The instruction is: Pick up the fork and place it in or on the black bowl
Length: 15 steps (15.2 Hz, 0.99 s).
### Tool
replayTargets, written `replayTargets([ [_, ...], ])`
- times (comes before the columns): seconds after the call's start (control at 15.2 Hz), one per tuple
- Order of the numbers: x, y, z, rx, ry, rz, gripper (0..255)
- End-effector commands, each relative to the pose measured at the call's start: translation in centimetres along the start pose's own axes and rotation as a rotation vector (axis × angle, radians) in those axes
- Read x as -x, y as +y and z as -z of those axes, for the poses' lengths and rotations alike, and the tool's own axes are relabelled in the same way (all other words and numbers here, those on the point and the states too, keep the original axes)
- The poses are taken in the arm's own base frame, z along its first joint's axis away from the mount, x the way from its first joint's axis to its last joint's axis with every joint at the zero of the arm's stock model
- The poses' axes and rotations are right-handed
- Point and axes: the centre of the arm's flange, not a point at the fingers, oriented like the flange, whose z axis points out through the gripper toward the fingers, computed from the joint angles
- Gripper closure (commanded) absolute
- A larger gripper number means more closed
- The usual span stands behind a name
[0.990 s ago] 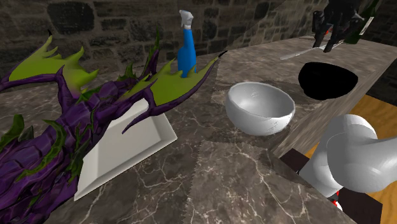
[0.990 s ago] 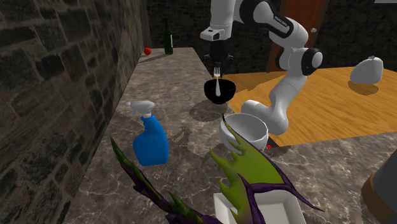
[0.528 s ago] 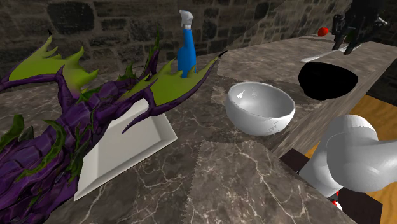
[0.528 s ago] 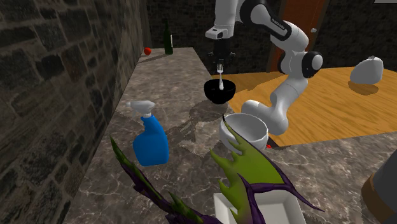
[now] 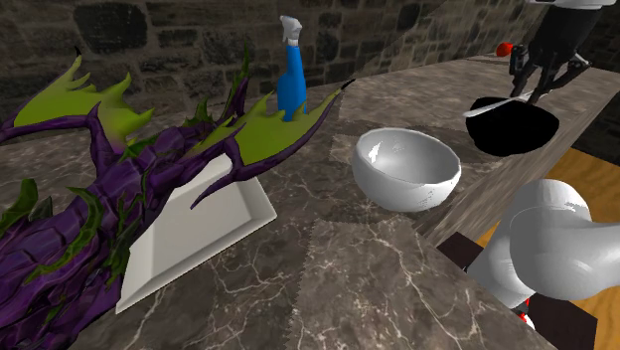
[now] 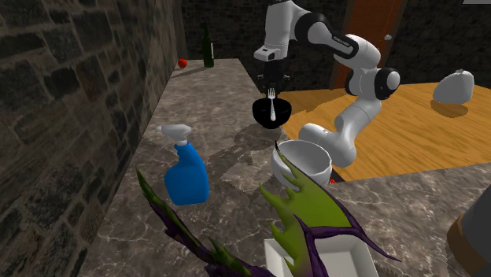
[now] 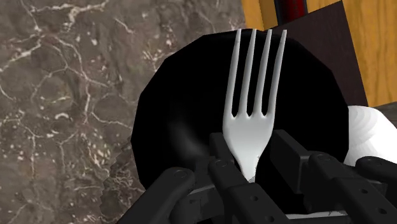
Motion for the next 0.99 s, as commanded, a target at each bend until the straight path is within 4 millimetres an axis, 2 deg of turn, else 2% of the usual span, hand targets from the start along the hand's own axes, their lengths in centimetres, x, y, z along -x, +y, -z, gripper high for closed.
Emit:
replayTargets([
  [0.0,-0.2,-0.1,-1.0,0.0,0.0,0.0,255],
  [0.2,-0.3,-0.1,-2.6,0.0,0.0,0.0,255],
  [0.73,-0.3,-0.1,-2.6,0.0,0.0,0.0,255],
  [0.79,-0.3,-0.1,-2.6,0.0,0.0,0.0,0],
  [0.92,-0.3,-0.1,-2.6,0.0,0.0,0.0,0],
])
